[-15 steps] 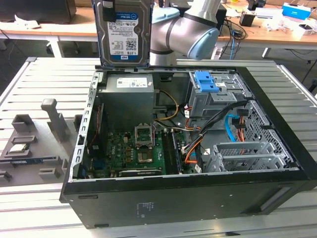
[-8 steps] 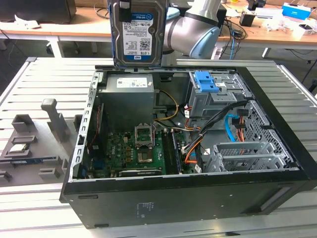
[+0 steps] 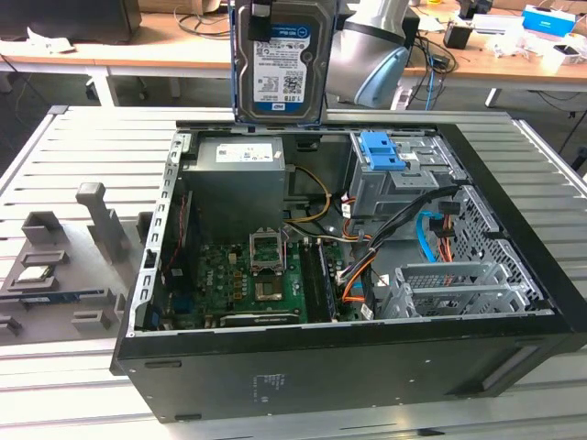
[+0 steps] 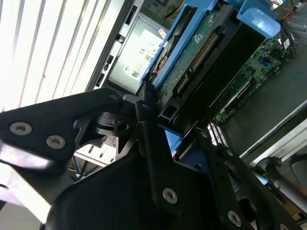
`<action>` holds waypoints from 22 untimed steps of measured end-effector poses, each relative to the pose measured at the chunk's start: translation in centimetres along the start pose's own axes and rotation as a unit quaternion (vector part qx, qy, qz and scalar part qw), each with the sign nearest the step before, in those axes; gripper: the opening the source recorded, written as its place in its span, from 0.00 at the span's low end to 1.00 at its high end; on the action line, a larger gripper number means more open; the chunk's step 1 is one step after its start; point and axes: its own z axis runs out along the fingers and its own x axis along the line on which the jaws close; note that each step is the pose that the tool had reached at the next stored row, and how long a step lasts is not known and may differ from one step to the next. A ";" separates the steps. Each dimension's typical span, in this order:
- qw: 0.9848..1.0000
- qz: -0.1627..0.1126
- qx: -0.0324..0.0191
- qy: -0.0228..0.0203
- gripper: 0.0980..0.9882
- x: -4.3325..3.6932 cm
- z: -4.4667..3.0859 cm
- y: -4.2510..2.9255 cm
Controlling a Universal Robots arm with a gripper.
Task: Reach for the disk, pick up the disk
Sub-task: 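Pick up the disk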
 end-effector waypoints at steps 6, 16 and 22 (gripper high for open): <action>1.000 0.000 0.000 0.000 0.30 0.00 0.00 -0.12; 1.000 0.000 0.000 0.000 0.30 0.22 -0.01 -0.21; 1.000 0.000 0.000 0.000 0.30 1.07 0.00 -0.20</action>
